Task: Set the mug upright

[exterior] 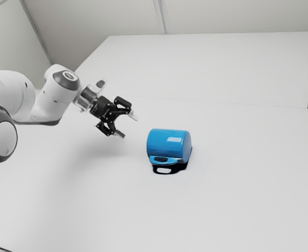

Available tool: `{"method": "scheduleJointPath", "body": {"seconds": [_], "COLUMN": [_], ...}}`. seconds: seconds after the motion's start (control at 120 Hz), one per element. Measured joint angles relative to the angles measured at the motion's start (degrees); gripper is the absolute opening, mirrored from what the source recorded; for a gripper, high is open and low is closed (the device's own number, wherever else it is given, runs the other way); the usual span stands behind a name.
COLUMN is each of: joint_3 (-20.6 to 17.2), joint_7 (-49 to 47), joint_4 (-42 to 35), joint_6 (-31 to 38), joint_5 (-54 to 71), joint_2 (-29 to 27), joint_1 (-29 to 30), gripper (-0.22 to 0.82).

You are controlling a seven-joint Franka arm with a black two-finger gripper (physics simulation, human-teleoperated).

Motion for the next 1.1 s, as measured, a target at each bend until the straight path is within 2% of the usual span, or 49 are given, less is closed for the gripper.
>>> {"method": "scheduleJointPath", "body": {"seconds": [0.558,0.7,0.742,0.85,0.908,1.0,1.1], "joint_3": [-5.5,-6.0,-6.0,-5.9,-5.9,-5.9,-5.9], "joint_7": [3.7,4.3,4.4,4.7,4.8,4.9,4.9], "joint_4": [-0.3,-0.2,-0.1,0.1,0.3,0.5,1.2], "joint_6": [5.2,5.6,5.8,6.4,6.6,6.9,7.2], "joint_5": [-17.2,-20.2,-20.4,-20.1,-19.8,-19.5,-19.1], "joint_2": [6.3,7.0,7.0,7.0,6.9,6.7,6.6], "joint_1": [-1.0,-1.2,-1.2,-1.2,-1.2,-1.2,-1.8], "gripper": [0.6,0.6,0.52,0.22,0.11,-0.01,-0.08]}}
